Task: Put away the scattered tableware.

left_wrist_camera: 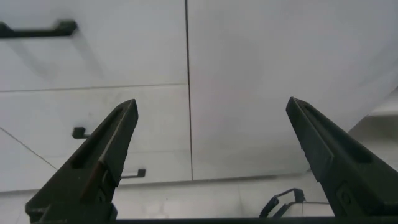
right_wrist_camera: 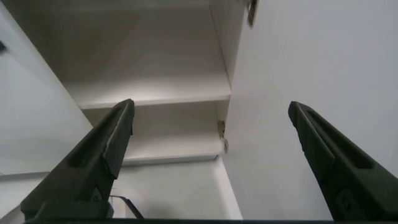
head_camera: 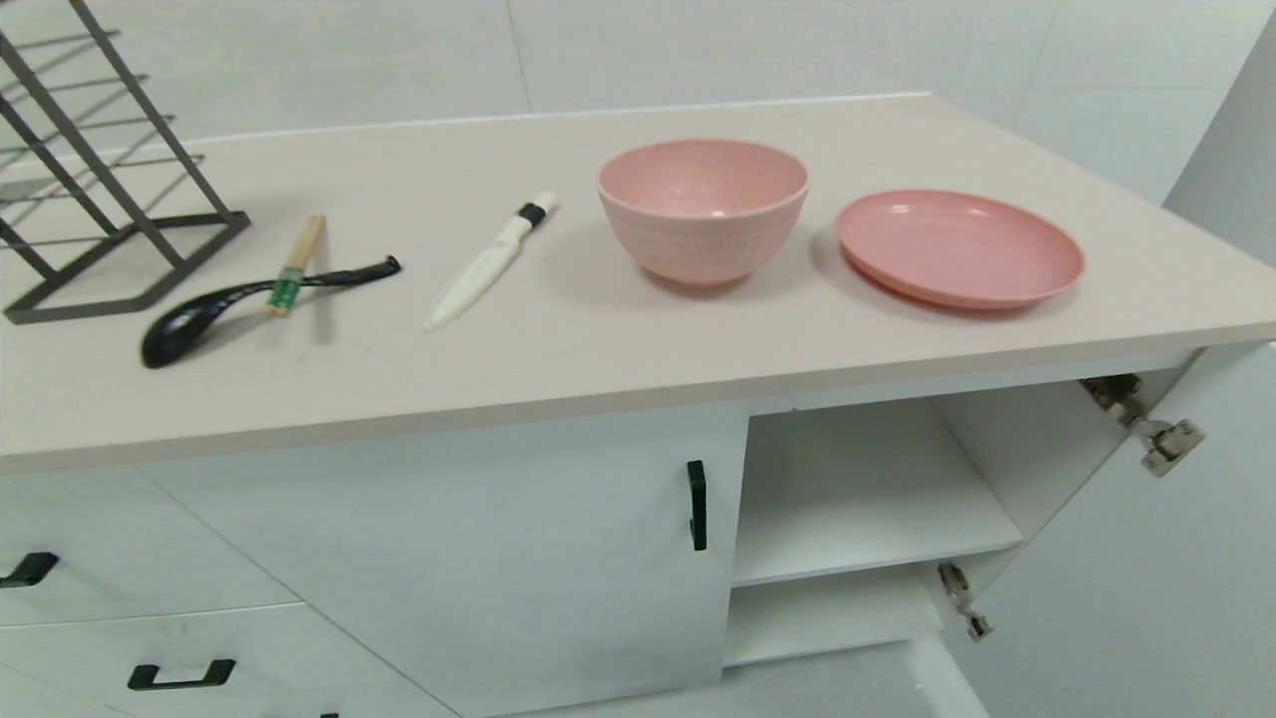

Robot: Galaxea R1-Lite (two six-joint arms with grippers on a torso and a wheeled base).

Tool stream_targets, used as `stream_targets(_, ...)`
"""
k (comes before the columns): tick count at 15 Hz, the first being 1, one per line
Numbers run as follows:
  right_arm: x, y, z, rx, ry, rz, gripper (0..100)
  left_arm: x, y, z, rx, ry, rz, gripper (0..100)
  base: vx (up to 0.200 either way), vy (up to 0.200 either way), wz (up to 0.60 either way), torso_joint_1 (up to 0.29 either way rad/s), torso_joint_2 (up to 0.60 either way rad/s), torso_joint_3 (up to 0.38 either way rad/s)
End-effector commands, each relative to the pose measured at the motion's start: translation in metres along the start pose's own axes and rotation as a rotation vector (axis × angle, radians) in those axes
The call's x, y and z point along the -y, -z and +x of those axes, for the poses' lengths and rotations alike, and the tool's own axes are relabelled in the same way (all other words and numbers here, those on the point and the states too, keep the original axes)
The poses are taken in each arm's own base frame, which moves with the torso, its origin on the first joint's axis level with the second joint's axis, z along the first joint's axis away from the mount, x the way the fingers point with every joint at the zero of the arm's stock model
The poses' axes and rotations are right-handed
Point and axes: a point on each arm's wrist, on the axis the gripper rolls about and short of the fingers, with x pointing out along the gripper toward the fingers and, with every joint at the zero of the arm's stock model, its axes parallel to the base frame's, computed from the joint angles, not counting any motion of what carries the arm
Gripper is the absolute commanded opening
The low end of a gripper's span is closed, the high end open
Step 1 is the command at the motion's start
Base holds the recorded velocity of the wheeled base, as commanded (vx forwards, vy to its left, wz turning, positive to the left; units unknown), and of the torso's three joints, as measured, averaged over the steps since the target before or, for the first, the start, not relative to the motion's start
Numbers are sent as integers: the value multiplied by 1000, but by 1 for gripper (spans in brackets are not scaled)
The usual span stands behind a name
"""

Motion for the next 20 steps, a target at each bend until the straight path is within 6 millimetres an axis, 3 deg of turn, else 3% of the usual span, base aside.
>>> stream_targets(1, 0, 0, 0, 0, -1, 0, 100, 0, 0, 0, -3, -1, 0, 100, 0, 0, 0, 193, -632, -178)
stream_targets(8, 0, 0, 0, 0, 1, 0, 100, 0, 0, 0, -3, -2, -2, 100, 0, 0, 0, 178, -504, -219)
stream_targets(20, 0, 0, 0, 0, 1, 2, 100, 0, 0, 0, -5, -2, -2, 100, 0, 0, 0, 312, -518, -248)
